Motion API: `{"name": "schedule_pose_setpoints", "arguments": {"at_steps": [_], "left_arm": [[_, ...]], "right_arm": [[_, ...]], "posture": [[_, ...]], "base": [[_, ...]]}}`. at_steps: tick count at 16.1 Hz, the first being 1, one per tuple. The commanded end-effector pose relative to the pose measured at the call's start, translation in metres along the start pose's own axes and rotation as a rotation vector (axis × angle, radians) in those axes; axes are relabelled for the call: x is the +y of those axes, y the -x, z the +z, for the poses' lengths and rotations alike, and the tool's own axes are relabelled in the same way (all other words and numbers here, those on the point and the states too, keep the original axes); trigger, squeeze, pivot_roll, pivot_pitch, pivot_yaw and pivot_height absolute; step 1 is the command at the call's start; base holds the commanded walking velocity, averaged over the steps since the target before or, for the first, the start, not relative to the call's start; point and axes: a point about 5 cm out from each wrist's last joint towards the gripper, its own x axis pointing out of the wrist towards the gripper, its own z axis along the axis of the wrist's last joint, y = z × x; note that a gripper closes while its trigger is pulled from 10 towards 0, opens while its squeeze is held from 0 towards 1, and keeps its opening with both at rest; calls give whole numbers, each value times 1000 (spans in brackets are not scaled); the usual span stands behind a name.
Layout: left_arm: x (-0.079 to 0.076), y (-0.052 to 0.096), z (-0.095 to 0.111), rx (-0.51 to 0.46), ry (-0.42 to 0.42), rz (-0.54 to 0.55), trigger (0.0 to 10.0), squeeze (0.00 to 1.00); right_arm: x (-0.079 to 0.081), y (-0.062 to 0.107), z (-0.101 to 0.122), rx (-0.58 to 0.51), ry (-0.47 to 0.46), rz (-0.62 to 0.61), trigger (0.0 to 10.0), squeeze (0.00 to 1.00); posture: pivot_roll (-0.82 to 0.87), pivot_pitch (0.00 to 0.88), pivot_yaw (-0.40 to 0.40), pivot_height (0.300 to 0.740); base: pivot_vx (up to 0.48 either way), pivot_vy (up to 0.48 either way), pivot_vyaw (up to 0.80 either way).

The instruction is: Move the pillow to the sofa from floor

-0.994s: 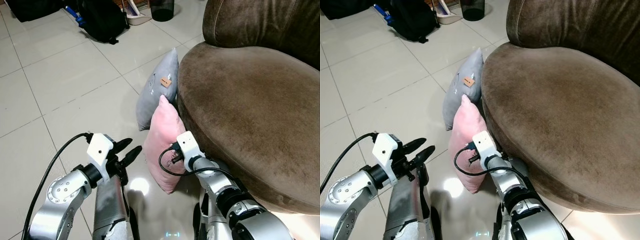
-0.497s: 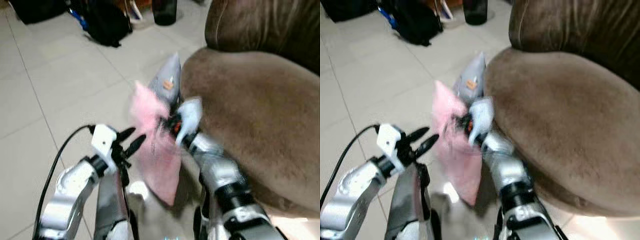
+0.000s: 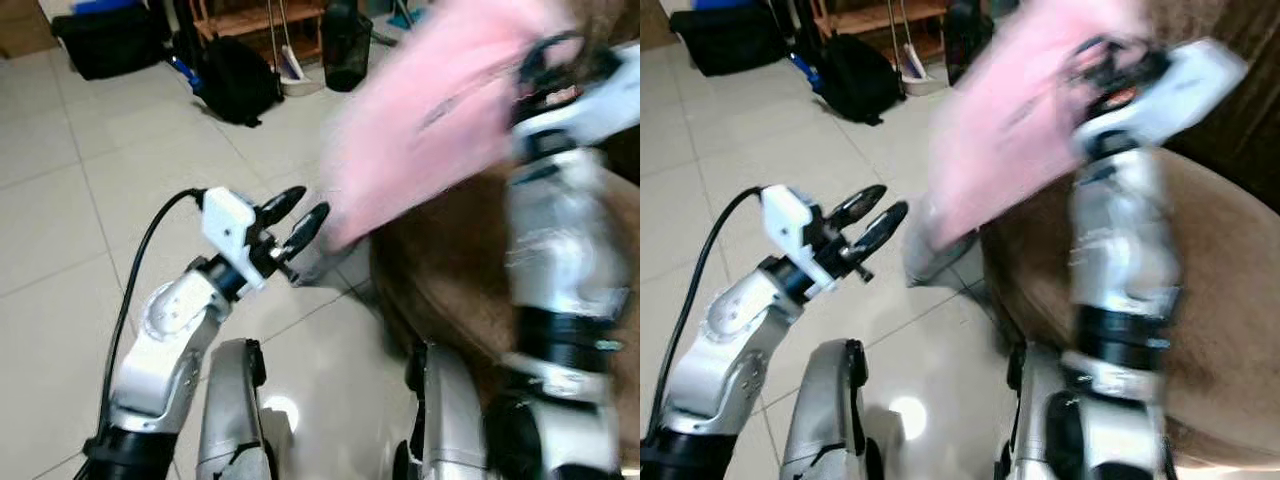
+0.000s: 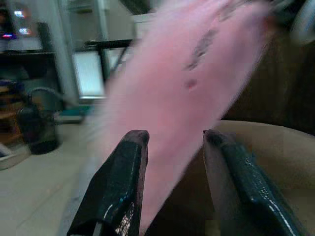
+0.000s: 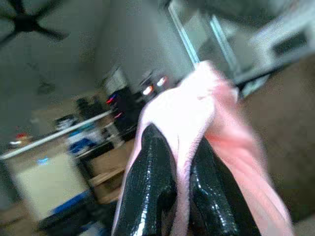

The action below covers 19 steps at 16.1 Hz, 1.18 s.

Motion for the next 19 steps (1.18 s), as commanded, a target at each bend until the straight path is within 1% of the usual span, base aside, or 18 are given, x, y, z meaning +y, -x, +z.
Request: {"name": "schedule_pose_setpoints", "arguments": {"at_steps": [1,2,3,5,6,7,9,10,12,13,15,17,19], "left_arm": [[8,-1,1,20,-29,64,10000,0],[11,-1,2,18,-43,87,10000,0],[15,-1,2,17,-63,132,10000,0],[25,-1,1,51,-88,226,10000,0],[35,4,-5,91,-103,327,10000,0],[37,8,-10,126,-119,378,10000,0],[35,12,-14,155,-135,379,10000,0],[33,15,-18,169,-150,367,10000,0],[31,15,-21,185,-144,361,10000,0],[30,14,-21,184,-146,359,10000,0],[28,9,-16,158,-157,369,10000,0],[28,9,-15,153,-156,372,10000,0],[28,10,-14,146,-152,368,10000,0]], "right_arm": [[5,-1,27,-88,66,9,10000,0],[3,1,27,-81,81,2,10000,0],[0,6,22,-52,94,-11,10000,0],[-4,15,10,12,142,-32,10000,0],[-14,27,-9,106,190,-87,10000,0],[-25,36,-21,179,223,-147,10000,0],[-28,41,-24,209,232,-164,10000,0],[-27,42,-23,219,239,-155,10000,0],[-24,42,-22,222,240,-139,10000,0],[-20,42,-20,215,233,-121,10000,0],[-5,36,-9,172,203,-61,10000,0],[0,33,-4,155,194,-43,10000,0],[7,28,3,133,188,-14,10000,0]], "posture": [[-23,0,54,476],[-24,0,52,481],[-22,0,46,486],[-21,0,42,496],[-21,0,41,506],[-16,0,38,516],[-19,0,43,526],[-24,0,48,536],[-26,0,51,551],[-28,0,51,556],[-29,3,45,576],[-27,8,41,586],[-24,11,37,606]], "base": [[0,0,0],[0,0,0],[0,0,0],[0,0,0],[0,0,0],[0,0,0],[0,0,0],[0,0,0],[0,0,0],[0,0,0],[0,0,0],[0,0,0],[0,0,0]]}}
